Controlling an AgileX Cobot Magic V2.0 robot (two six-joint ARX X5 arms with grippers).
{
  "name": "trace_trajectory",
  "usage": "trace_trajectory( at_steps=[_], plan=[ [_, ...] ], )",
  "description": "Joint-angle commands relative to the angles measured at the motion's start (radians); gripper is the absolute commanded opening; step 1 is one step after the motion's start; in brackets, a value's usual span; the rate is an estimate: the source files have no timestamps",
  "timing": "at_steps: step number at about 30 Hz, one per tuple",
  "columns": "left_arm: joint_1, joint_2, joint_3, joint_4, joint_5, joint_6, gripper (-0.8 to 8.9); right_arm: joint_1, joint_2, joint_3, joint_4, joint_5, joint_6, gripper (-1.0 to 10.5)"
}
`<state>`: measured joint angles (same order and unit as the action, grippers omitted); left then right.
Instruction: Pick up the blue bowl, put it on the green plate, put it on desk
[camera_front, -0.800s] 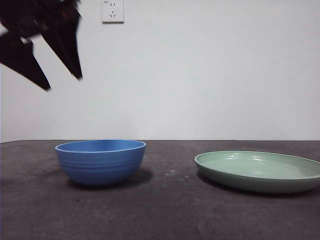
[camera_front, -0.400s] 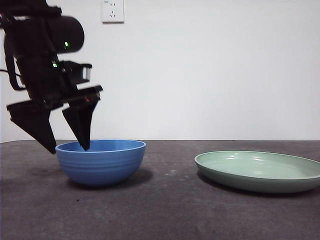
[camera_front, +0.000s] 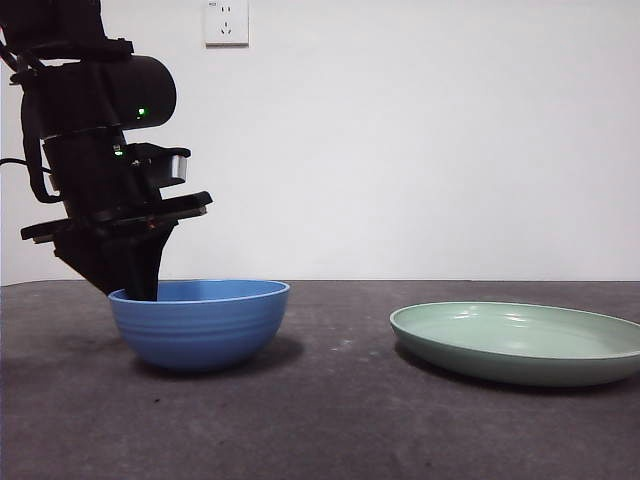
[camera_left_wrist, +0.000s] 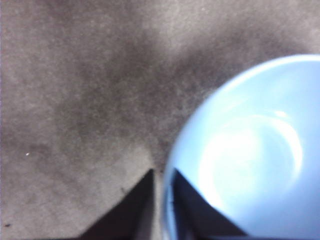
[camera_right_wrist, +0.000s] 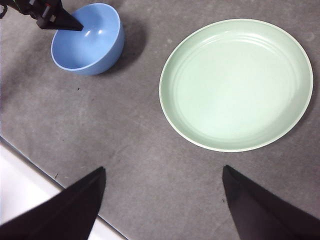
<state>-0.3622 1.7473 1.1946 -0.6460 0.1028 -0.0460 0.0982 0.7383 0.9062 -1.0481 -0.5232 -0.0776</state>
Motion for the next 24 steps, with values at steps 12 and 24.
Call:
trace_trajectory(
  at_steps=[12,24],
  plan=[
    [-0.178,-0.132,0.220,-0.033,0.006,-0.106,0.09,0.003,0.005,0.018,0.016,0.001,0.012,3.7],
    [-0.377,0.192,0.536,-0.020,0.006,-0.139,0.10,0.003,-0.017,0.018,0.014,0.001,0.026,3.7]
  ],
)
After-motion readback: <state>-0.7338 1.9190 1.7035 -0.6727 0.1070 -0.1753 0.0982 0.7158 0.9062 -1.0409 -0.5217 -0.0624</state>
